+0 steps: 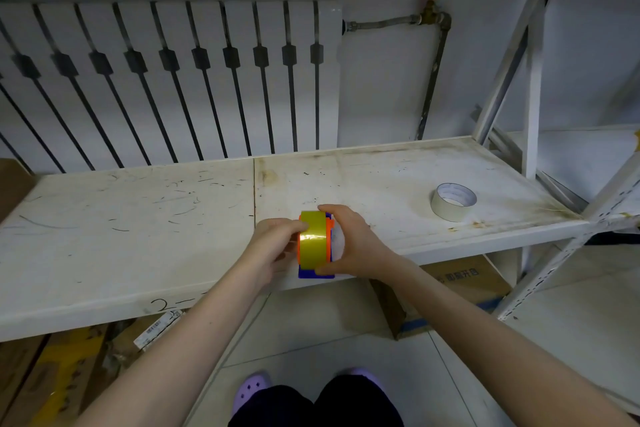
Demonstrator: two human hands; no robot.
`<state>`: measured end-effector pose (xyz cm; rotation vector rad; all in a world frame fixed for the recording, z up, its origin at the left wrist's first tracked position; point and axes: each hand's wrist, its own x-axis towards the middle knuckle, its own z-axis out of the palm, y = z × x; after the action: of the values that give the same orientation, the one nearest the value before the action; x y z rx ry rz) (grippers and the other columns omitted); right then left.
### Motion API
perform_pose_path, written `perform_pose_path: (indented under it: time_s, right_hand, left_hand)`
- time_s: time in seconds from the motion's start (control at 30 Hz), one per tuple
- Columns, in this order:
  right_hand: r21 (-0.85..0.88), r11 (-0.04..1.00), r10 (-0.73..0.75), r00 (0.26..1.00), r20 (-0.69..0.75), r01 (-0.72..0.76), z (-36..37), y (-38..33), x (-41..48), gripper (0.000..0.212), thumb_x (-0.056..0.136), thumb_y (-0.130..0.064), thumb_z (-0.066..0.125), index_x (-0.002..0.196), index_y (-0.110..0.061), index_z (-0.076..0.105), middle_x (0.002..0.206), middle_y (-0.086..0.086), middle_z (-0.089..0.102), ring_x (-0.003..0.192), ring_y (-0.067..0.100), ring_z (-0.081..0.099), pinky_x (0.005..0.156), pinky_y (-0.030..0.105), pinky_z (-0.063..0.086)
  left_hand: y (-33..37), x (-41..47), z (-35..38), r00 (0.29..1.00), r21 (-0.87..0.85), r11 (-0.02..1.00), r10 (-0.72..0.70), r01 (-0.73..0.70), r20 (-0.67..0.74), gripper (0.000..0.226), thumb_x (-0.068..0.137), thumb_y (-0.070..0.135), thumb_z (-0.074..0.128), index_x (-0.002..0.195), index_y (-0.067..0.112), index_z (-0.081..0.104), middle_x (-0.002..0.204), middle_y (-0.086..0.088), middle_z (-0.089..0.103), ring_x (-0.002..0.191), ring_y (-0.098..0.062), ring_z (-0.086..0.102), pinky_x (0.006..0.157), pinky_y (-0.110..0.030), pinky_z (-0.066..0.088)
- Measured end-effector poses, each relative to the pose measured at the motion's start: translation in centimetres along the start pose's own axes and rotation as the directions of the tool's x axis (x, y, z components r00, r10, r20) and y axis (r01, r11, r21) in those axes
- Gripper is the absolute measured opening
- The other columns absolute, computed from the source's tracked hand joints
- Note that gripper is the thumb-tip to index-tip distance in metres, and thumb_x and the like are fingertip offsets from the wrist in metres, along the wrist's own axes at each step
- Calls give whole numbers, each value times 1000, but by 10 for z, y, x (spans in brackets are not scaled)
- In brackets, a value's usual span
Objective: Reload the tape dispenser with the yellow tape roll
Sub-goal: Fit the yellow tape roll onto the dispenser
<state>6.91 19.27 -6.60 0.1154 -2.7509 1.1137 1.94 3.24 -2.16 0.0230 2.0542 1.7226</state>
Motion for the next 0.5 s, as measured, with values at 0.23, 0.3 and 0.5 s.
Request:
perform_pose_path:
  time_s: [0.23, 0.3, 0.5]
  right_hand:
    - [-80, 992, -101, 995, -25, 98, 2, -9, -9, 78, 69, -36, 81, 133, -24, 38, 140, -3, 41, 121, 7, 37, 99, 32, 45]
    - [-77, 995, -77, 994, -79, 71, -1, -11, -10, 68, 69, -36, 81, 127, -26, 45, 134, -5, 48, 118, 9, 42, 97, 35, 48]
    - [-182, 958, -250, 957, -149, 222, 3, -8, -14, 55, 65, -23, 85, 116, -15, 66, 128, 3, 63, 120, 14, 54, 99, 34, 45]
  left_hand:
    - [-6, 2, -1, 998, 3, 998, -58, 58, -12, 9, 59, 13, 57, 68, 12, 56, 71, -6, 57, 69, -26, 53, 71, -34, 40]
    - [-8, 1, -1, 999, 3, 999, -52, 52, -1, 13, 50, 9, 52, 62, 12, 56, 67, -7, 55, 65, -26, 52, 71, -35, 40]
    - [-10, 3, -2, 998, 7, 999, -52, 52, -23, 3, 68, 14, 57, 71, 12, 57, 72, -7, 56, 68, -24, 52, 68, -33, 41]
